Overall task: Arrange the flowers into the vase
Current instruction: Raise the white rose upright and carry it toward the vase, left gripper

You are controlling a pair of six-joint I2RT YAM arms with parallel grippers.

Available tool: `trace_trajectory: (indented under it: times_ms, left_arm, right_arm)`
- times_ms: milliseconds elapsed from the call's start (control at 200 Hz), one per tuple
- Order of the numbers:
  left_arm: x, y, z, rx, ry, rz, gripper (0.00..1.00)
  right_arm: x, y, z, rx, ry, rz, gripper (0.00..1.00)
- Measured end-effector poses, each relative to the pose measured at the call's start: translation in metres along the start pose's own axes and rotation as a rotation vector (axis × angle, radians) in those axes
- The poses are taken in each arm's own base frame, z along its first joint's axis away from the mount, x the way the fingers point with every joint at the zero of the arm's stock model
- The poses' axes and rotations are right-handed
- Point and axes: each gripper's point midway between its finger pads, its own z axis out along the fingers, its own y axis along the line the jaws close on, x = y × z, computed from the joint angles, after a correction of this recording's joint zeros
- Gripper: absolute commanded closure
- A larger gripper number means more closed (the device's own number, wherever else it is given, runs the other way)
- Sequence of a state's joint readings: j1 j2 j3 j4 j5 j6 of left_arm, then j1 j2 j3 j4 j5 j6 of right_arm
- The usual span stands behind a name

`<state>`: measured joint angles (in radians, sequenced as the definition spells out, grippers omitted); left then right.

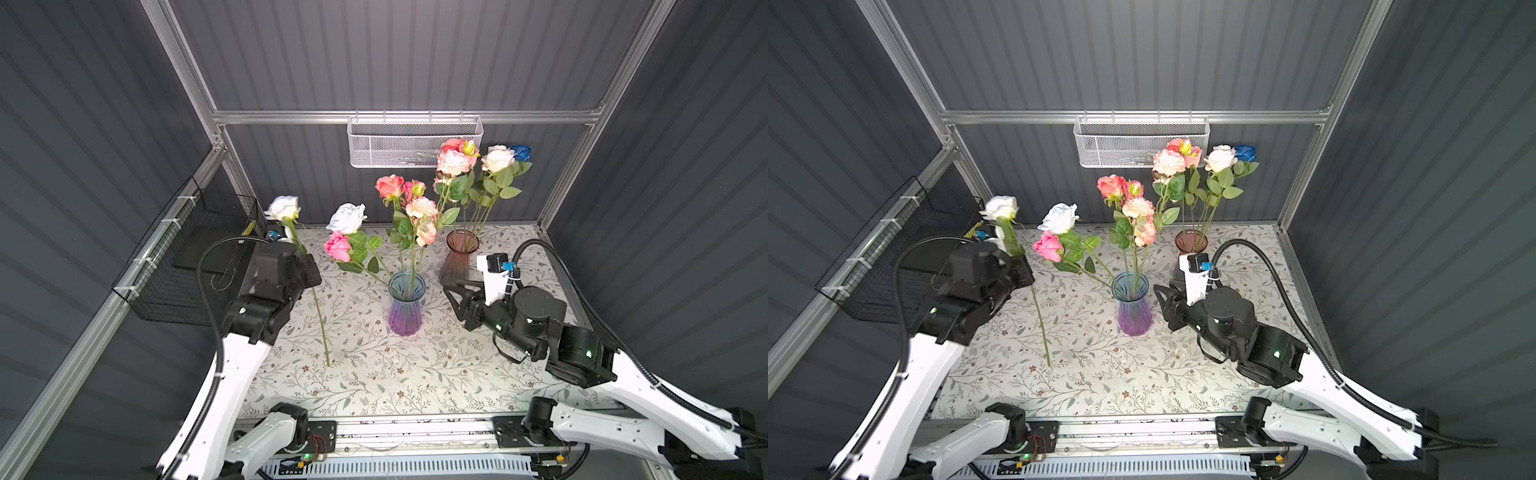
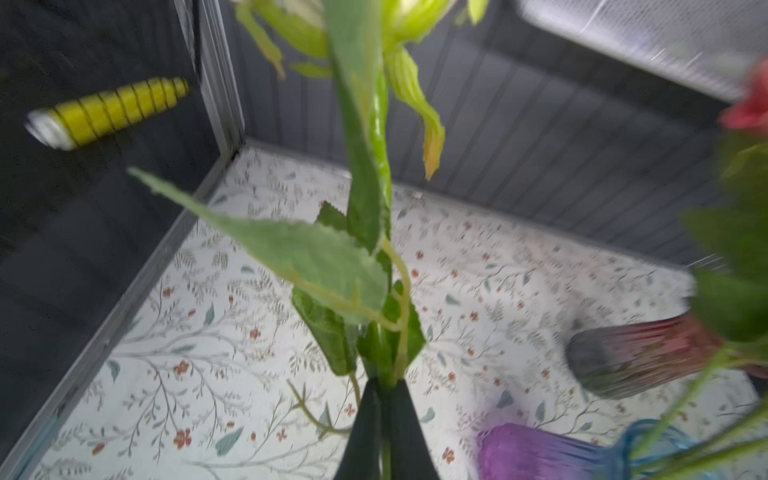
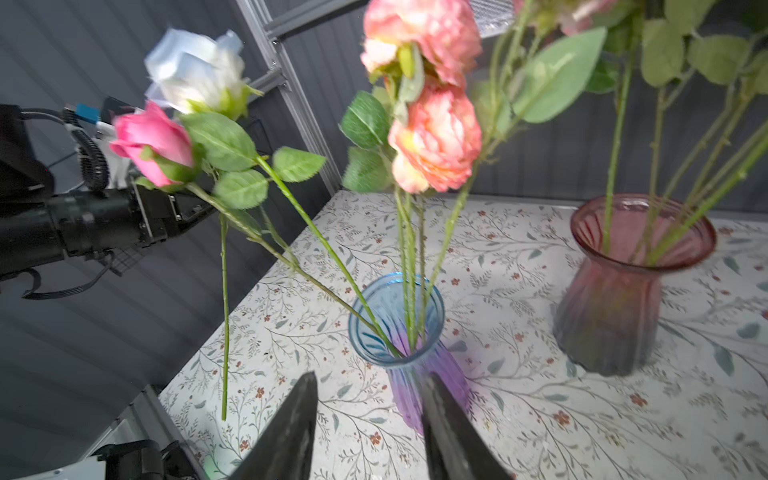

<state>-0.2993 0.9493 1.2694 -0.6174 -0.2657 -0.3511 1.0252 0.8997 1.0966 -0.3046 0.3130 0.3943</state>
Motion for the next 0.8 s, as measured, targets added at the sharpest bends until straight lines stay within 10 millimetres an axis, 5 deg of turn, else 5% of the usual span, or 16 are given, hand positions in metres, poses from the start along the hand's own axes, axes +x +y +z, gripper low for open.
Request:
trace_trajectory:
  times_ms: [240, 430, 560, 800]
  left_arm:
    - [-0.090, -0.033, -0.102, 0.242, -0.334, 0.032, 1.00]
    - [-0.123, -0.066, -0.152, 0.439, -0.428, 0.076, 1.00]
    - [-0.132, -0.090, -0.169, 0.577, -0.419, 0.111, 1.00]
    - [-0.129, -0.125, -0.162, 0.753, -0.323, 0.126, 1.00]
  right_arm:
    - [-0.028, 0.065, 0.021, -0.152, -0.006, -0.092, 0.47]
    - [-0.033, 0.100, 0.037, -0.216, -0.003, -0.164, 0.42]
    - [-0.033, 0.103, 0.042, -0.217, 0.001, -0.191, 0.38]
    - [-0.052, 0.117, 0.039, -0.259, -0.028, -0.197, 0.34]
